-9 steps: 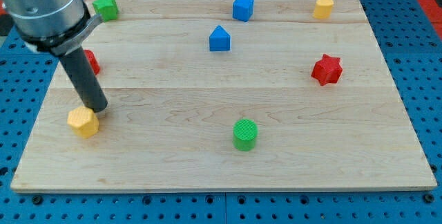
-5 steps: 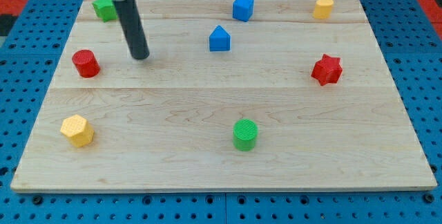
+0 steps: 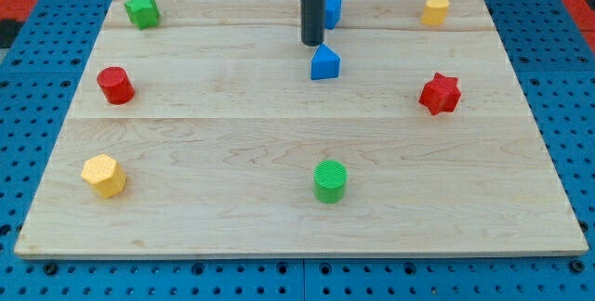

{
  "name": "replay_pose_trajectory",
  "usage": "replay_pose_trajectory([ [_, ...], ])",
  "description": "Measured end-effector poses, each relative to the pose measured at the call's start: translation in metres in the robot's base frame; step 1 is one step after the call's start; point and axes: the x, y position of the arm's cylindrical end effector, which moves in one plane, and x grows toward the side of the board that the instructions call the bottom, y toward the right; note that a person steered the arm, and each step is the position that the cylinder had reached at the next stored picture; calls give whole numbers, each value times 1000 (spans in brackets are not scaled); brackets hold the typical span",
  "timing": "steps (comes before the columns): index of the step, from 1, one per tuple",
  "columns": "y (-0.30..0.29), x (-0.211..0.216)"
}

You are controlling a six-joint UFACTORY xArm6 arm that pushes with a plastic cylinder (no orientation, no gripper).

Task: Move the blue triangle towards the center

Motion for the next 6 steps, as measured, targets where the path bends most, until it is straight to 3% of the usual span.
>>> replay_pose_trajectory([
  [4, 41, 96],
  [6, -24, 98],
])
